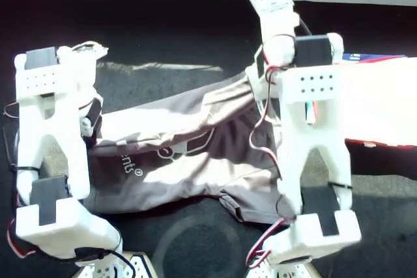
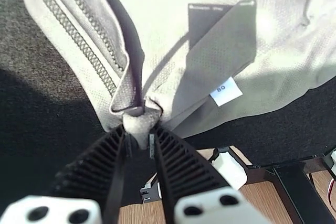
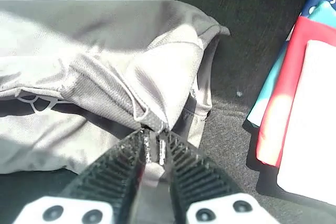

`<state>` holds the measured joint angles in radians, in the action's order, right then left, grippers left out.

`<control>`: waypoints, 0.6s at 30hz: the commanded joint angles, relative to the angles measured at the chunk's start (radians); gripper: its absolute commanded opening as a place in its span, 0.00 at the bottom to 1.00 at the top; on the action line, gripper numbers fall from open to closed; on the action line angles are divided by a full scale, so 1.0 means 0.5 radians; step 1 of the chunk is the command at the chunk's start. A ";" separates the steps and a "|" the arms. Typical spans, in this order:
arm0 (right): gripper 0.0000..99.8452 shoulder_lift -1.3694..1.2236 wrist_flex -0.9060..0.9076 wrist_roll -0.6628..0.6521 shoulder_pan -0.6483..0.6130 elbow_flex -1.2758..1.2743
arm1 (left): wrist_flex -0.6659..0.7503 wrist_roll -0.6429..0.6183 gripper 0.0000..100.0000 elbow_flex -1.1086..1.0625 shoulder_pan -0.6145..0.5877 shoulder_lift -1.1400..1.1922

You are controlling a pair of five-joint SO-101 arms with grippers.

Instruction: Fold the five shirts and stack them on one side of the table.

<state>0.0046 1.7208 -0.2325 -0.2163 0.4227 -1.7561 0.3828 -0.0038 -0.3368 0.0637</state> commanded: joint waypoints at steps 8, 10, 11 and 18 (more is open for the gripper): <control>0.01 1.444 -0.578 -0.031 0.032 -1.815 | -0.021 0.129 0.01 -0.563 0.032 -0.600; 0.01 1.659 -0.591 -0.034 0.057 -1.978 | -0.021 0.132 0.01 -0.664 0.032 -0.683; 0.01 1.748 -0.585 -0.034 0.081 -2.018 | -0.021 0.132 0.01 -0.704 0.032 -0.717; 0.01 2.002 -0.330 -0.273 0.339 -2.082 | -0.021 0.169 0.01 -0.907 0.032 -0.858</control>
<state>0.9636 1.5182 -0.3337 -0.0905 -0.6160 -1.7561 0.4442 -0.4365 -0.3337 -0.3230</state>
